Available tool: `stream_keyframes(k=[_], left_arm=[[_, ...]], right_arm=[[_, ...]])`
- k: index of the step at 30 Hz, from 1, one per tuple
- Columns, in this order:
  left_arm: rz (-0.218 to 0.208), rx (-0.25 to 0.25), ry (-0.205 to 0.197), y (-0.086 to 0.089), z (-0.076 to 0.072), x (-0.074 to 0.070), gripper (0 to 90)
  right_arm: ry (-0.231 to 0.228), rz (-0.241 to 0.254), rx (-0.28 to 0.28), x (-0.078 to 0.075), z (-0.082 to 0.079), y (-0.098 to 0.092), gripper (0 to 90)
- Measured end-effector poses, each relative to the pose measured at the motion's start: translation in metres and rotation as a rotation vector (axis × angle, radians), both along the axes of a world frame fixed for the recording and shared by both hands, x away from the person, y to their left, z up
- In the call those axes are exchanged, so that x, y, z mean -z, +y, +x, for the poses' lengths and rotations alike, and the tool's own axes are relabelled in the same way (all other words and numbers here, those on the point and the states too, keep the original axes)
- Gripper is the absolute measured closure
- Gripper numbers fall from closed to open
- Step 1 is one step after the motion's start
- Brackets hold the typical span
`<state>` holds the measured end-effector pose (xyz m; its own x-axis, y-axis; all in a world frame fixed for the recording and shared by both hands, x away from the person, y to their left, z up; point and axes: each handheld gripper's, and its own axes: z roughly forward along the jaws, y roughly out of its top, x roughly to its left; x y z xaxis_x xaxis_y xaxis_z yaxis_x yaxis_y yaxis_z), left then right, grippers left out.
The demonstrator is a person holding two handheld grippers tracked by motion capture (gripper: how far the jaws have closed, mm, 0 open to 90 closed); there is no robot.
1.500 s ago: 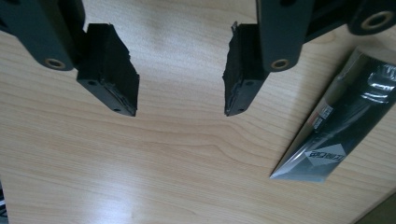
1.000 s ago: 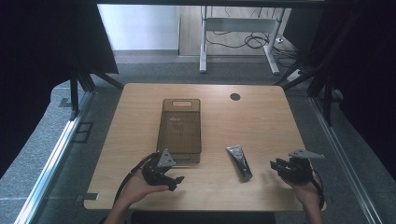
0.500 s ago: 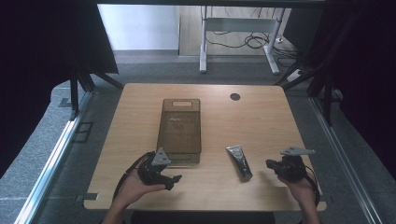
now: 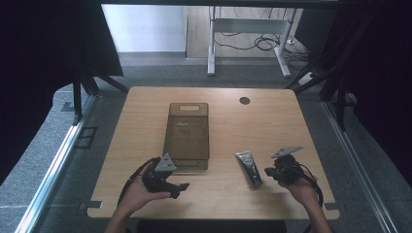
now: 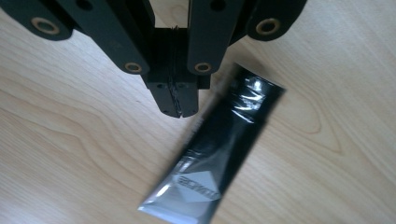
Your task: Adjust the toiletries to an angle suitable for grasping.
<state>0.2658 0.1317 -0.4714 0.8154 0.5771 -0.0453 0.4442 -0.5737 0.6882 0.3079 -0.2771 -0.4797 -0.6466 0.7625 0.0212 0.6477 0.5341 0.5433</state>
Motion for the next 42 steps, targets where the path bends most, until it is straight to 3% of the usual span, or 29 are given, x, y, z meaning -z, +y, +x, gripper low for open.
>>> stream_keyframes(k=[7,15,26,42], left_arm=[[-0.006,0.002,-0.002,0.002,0.001,-0.001,20.3],[-0.001,-0.01,-0.009,0.005,0.002,-0.002,20.4],[-0.002,-0.012,-0.014,0.006,0.001,-0.003,20.4],[0.014,-0.006,-0.005,0.004,0.003,0.0,20.4]], right_arm=[[0.026,-0.098,-0.05,-0.006,0.004,0.018,89.9],[0.049,-0.139,-0.067,-0.002,0.005,0.021,89.9],[0.091,-0.148,-0.073,0.01,0.003,0.023,89.9],[0.089,-0.116,-0.127,0.01,-0.005,0.037,89.9]])
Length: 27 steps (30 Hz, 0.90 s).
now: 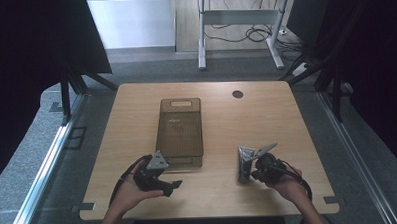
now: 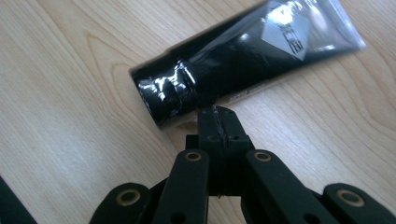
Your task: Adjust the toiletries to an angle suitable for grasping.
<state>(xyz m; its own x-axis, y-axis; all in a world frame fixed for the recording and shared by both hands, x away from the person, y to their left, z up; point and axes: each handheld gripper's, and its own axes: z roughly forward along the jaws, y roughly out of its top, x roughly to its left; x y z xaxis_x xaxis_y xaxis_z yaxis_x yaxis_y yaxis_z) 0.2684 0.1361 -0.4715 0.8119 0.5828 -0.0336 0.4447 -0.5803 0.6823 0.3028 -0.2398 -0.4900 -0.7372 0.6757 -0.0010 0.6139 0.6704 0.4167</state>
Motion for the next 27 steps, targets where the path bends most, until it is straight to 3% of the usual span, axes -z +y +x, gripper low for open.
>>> stream_keyframes(k=[27], left_arm=[[0.009,0.004,0.005,-0.002,0.001,0.002,20.4]], right_arm=[[0.014,0.006,-0.064,0.001,0.008,0.034,89.9]])
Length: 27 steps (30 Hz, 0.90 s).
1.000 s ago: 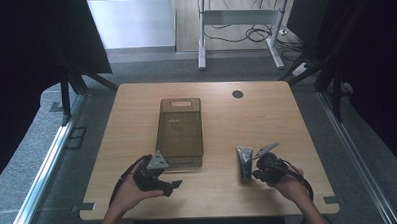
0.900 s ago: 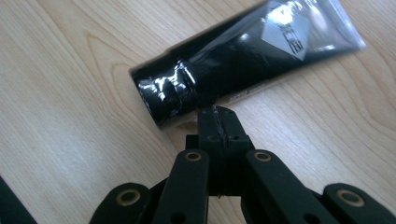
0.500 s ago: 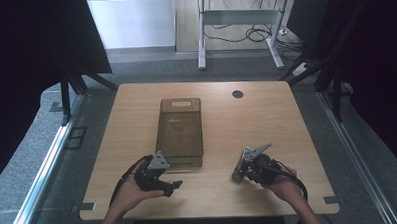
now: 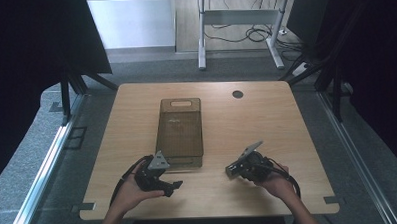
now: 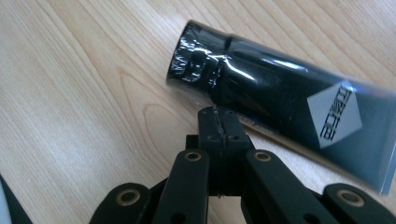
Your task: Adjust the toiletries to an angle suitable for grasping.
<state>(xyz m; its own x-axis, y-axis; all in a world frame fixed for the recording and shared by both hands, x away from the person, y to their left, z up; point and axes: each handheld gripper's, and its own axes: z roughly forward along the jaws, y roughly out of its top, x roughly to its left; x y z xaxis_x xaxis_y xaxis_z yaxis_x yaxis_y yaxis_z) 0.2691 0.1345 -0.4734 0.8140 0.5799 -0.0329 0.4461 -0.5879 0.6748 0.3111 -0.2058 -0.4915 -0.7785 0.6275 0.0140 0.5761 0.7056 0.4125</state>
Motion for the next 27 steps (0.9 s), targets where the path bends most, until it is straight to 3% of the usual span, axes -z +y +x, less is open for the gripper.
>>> stream_keyframes(k=[13,27], left_arm=[[0.0,0.002,-0.008,0.001,-0.001,-0.002,20.4],[0.0,0.004,-0.011,0.0,-0.002,-0.003,20.5]], right_arm=[[0.001,-0.006,-0.014,-0.003,0.007,0.015,89.8],[0.005,0.02,0.018,-0.003,0.023,0.019,89.9]])
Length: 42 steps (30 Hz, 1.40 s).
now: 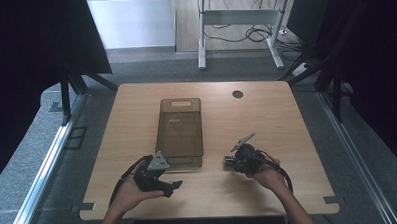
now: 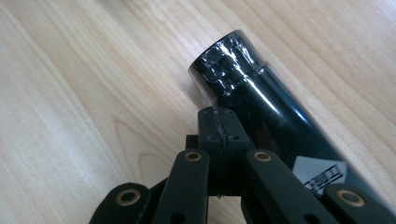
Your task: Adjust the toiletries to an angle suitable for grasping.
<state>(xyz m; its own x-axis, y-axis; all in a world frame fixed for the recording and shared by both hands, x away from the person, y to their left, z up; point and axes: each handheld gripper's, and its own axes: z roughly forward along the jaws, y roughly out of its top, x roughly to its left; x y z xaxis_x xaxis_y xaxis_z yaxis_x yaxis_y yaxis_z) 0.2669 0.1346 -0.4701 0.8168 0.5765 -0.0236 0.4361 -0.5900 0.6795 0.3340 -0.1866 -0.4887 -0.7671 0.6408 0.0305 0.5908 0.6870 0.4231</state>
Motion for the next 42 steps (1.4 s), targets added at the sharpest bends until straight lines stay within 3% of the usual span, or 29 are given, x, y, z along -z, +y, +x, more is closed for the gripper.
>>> stream_keyframes(k=[15,42], left_arm=[[0.004,0.0,0.005,0.0,0.001,0.001,20.5],[0.008,0.0,0.009,0.0,0.002,0.003,20.5]], right_arm=[[0.005,0.019,0.056,-0.002,0.019,0.0,89.8],[-0.012,0.032,0.158,-0.003,0.034,-0.003,88.7]])
